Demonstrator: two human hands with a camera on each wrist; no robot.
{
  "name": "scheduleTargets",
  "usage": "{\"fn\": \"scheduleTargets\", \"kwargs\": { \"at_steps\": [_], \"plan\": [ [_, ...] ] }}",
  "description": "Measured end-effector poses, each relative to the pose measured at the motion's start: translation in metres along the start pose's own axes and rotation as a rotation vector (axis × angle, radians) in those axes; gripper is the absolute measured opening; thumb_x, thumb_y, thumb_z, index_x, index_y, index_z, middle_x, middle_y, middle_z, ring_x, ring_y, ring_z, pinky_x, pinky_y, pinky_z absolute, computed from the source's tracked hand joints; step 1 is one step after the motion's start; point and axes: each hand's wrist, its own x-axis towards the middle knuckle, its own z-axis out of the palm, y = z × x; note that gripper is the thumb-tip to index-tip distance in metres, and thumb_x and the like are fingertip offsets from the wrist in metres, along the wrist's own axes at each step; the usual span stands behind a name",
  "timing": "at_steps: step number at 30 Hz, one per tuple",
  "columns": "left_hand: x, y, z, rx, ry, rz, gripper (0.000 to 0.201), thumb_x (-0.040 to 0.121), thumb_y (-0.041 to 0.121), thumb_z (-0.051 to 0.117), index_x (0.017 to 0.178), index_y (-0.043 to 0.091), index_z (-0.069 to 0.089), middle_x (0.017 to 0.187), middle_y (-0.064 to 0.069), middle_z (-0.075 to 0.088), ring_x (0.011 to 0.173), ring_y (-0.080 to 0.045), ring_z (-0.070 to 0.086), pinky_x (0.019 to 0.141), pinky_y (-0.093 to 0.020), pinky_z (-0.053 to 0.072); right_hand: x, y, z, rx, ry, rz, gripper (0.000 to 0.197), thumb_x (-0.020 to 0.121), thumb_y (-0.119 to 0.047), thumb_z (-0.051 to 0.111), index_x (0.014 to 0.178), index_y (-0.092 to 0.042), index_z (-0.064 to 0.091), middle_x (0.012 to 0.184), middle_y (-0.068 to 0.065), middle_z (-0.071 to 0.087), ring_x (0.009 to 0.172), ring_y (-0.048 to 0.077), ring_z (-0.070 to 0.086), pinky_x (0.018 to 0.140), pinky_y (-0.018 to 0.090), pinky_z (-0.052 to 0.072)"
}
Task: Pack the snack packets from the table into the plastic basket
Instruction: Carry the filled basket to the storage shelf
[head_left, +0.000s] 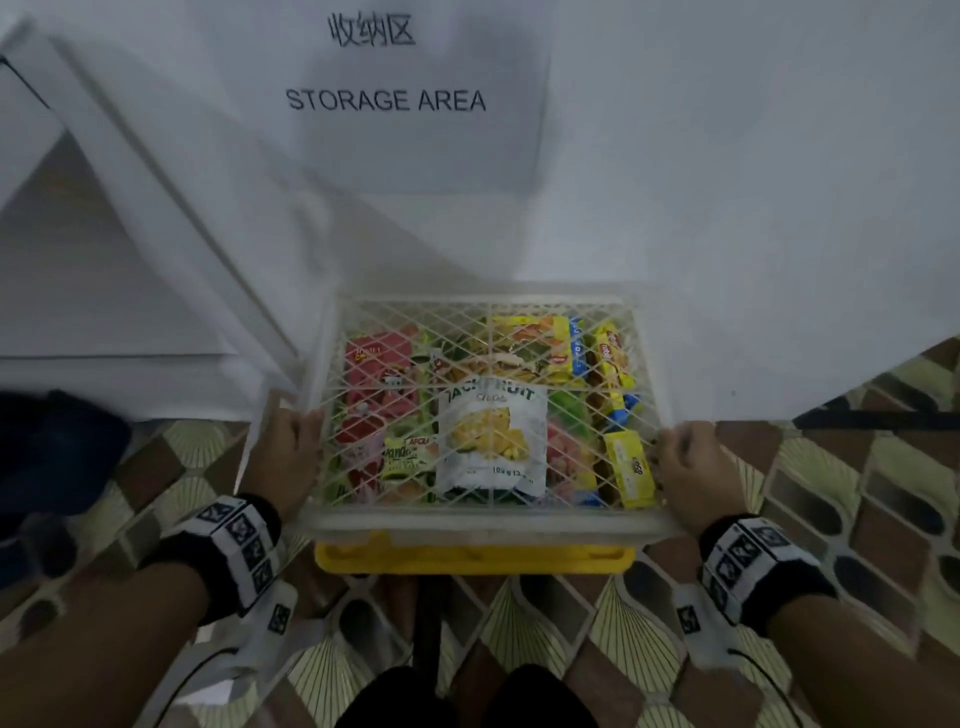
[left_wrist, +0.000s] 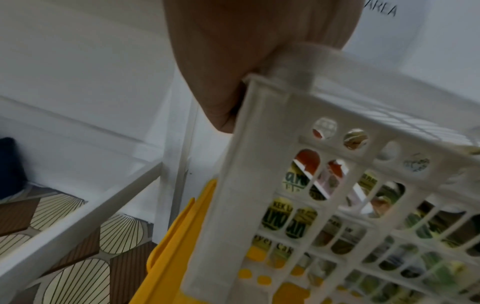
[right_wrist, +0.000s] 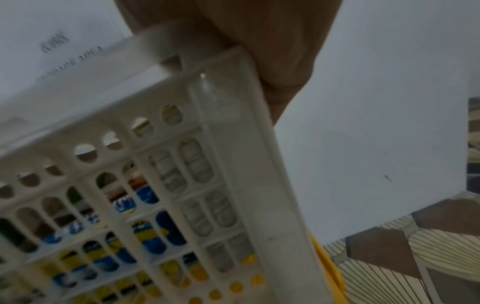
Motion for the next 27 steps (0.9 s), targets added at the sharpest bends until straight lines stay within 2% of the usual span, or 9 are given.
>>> {"fn": "scheduleTargets", "kwargs": {
  "at_steps": [1, 3, 5, 7, 11, 15, 19, 23, 27],
  "plan": [
    [0.003, -0.005, 0.008, -0.005, -0.001, -0.004, 0.042, 0.107, 0.042, 0.041, 0.102, 0.001, 0.05, 0.081, -0.011, 0.054, 0.067, -0.022, 0.051, 0.057, -0.031, 0.033, 0.003, 0.007, 0.009, 0.0, 0.002, 0.009, 0.022, 0.106, -0.028, 0.047, 0.097, -0.008, 0.05, 0.083, 0.013, 0.062, 0.072, 0.028, 0.058, 0.064, 0.037, 0.037],
    [0.01, -0.019, 0.024, 0.012, -0.009, 0.004, 0.043, 0.107, 0.044, 0.041, 0.097, 0.003, 0.048, 0.081, -0.01, 0.053, 0.067, -0.018, 0.048, 0.06, -0.036, 0.03, 0.007, 0.019, 0.021, -0.022, 0.0, 0.025, 0.021, 0.106, -0.027, 0.046, 0.099, -0.008, 0.05, 0.083, 0.011, 0.061, 0.068, 0.019, 0.054, 0.058, 0.033, 0.032],
    [0.021, -0.038, 0.039, -0.025, -0.013, 0.043, 0.047, 0.105, 0.051, 0.04, 0.086, 0.008, 0.045, 0.071, -0.007, 0.049, 0.063, -0.024, 0.049, 0.061, -0.037, 0.036, 0.011, 0.028, 0.032, -0.051, 0.004, 0.028, 0.019, 0.106, -0.027, 0.047, 0.1, -0.009, 0.049, 0.081, 0.007, 0.058, 0.066, 0.012, 0.05, 0.054, 0.027, 0.028],
    [0.031, -0.055, 0.054, -0.024, 0.008, 0.075, 0.05, 0.104, 0.054, 0.041, 0.08, 0.01, 0.043, 0.066, -0.005, 0.044, 0.058, -0.027, 0.048, 0.059, -0.04, 0.041, 0.017, 0.038, 0.043, -0.057, 0.018, 0.032, 0.019, 0.106, -0.027, 0.047, 0.101, -0.008, 0.049, 0.077, 0.002, 0.054, 0.065, 0.009, 0.047, 0.053, 0.027, 0.026],
    [0.041, -0.069, 0.076, -0.015, 0.0, 0.062, 0.046, 0.106, 0.046, 0.043, 0.085, 0.005, 0.045, 0.069, -0.006, 0.045, 0.061, -0.025, 0.048, 0.057, -0.036, 0.037, 0.026, 0.056, 0.064, -0.032, 0.036, 0.036, 0.02, 0.105, -0.025, 0.05, 0.101, -0.006, 0.05, 0.076, 0.001, 0.053, 0.065, 0.014, 0.048, 0.061, 0.035, 0.029],
    [0.042, -0.077, 0.09, -0.005, -0.001, 0.049, 0.043, 0.106, 0.041, 0.044, 0.093, 0.0, 0.048, 0.073, -0.011, 0.049, 0.065, -0.03, 0.052, 0.058, -0.034, 0.038, 0.028, 0.072, 0.078, -0.021, 0.022, 0.038, 0.02, 0.105, -0.026, 0.05, 0.099, -0.007, 0.048, 0.077, 0.002, 0.055, 0.067, 0.013, 0.053, 0.055, 0.028, 0.031],
    [0.039, -0.078, 0.097, 0.006, 0.017, 0.044, 0.035, 0.107, 0.034, 0.044, 0.095, 0.002, 0.047, 0.073, -0.007, 0.049, 0.064, -0.019, 0.048, 0.055, -0.029, 0.032, 0.03, 0.083, 0.089, -0.001, 0.018, 0.026, 0.021, 0.105, -0.027, 0.049, 0.1, -0.007, 0.047, 0.079, 0.005, 0.057, 0.07, 0.021, 0.055, 0.059, 0.033, 0.037],
    [0.046, -0.093, 0.101, 0.023, 0.045, 0.073, 0.042, 0.107, 0.033, 0.044, 0.092, -0.005, 0.051, 0.069, -0.006, 0.049, 0.06, -0.018, 0.047, 0.052, -0.03, 0.03, 0.032, 0.084, 0.095, 0.01, 0.006, 0.025, 0.022, 0.105, -0.028, 0.049, 0.102, -0.006, 0.047, 0.084, 0.009, 0.06, 0.074, 0.028, 0.058, 0.07, 0.041, 0.046],
    [0.044, -0.101, 0.099, 0.027, 0.016, 0.068, 0.046, 0.108, 0.037, 0.041, 0.091, -0.005, 0.052, 0.069, -0.006, 0.049, 0.059, -0.02, 0.049, 0.052, -0.03, 0.032, 0.027, 0.081, 0.095, 0.014, -0.001, 0.034, 0.021, 0.105, -0.028, 0.048, 0.102, -0.008, 0.046, 0.086, 0.01, 0.06, 0.075, 0.029, 0.058, 0.069, 0.039, 0.043]
  ]
}}
